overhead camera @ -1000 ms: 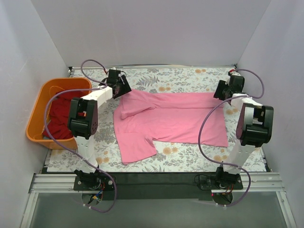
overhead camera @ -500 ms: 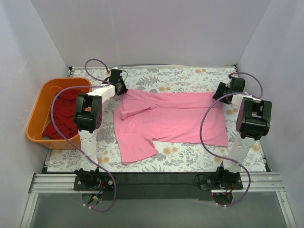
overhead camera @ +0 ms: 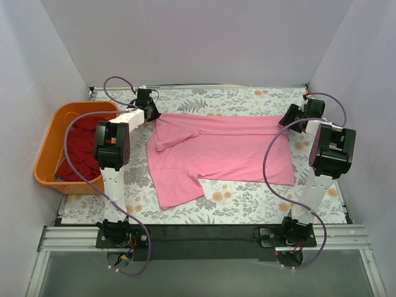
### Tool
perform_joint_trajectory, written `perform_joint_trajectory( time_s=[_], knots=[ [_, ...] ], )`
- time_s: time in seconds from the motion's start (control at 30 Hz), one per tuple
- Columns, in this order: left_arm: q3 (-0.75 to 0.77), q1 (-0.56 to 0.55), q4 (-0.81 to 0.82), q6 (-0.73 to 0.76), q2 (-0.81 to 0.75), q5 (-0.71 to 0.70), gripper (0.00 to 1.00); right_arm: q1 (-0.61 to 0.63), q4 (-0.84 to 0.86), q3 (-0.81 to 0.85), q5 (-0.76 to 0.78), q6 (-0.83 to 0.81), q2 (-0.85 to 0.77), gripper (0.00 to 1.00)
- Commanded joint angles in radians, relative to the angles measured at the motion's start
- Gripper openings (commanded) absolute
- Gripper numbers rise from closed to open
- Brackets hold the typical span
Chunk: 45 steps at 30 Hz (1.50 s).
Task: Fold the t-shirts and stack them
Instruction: Fold the tshirt
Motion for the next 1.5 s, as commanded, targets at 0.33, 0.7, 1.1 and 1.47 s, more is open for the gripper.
perform_joint_trajectory(
  time_s=[0.33, 0.7, 1.1, 1.47],
  knots=[
    [-0.082, 0.011, 0.033, 0.018, -0.312, 0.089, 0.72, 0.079, -0.059, -0.031, 0.015, -0.02, -0.23, 0.55],
    [-0.457, -0.406, 0.076, 0.397, -0.654, -0.199, 0.66, 0.355, 0.012, -0.236, -0.084, 0.062, -0.383, 0.54],
    [-0.528, -0.552, 0.251, 0.557, -0.49, -0.371, 0.41, 0.481, 0.063, -0.365, -0.127, 0.085, -0.388, 0.54],
    [-0.515, -0.55, 0.417, 0.785, -0.338, -0.477, 0.42, 0.489, 0.083, -0.388, -0.153, 0.071, -0.362, 0.54]
  ],
)
